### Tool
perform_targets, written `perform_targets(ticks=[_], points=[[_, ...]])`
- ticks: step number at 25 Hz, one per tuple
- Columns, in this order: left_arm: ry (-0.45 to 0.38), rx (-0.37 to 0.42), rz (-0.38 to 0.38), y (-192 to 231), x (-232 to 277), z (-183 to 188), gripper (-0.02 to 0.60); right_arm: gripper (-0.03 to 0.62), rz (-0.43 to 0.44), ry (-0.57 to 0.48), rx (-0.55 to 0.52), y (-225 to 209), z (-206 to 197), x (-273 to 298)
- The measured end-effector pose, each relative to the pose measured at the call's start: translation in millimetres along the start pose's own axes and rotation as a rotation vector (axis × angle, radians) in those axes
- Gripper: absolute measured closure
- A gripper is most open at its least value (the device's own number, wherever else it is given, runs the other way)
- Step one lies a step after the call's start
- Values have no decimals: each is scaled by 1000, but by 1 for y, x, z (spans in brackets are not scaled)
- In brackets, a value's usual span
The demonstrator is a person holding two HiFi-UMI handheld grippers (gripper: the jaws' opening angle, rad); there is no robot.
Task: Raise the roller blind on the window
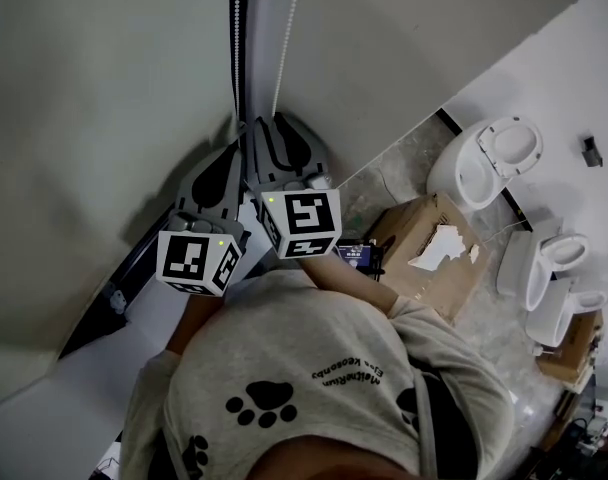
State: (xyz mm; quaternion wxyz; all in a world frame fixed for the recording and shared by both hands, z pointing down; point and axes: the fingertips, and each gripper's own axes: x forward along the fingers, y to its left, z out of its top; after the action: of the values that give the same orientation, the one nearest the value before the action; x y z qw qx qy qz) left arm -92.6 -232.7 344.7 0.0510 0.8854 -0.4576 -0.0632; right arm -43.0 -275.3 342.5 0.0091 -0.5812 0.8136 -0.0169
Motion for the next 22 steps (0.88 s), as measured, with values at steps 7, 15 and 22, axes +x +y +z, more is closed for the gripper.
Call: perform_targets(ticks=[7, 15, 22], points=[[19, 3, 18, 1, 0, 0, 574, 580, 40, -15, -23, -1, 8, 3], [15, 37, 32, -11, -5, 10, 574, 582, 165, 39, -84, 9, 2, -13], [15, 94, 33, -28, -7, 21, 572, 583, 185, 29, -92, 3, -7, -27]])
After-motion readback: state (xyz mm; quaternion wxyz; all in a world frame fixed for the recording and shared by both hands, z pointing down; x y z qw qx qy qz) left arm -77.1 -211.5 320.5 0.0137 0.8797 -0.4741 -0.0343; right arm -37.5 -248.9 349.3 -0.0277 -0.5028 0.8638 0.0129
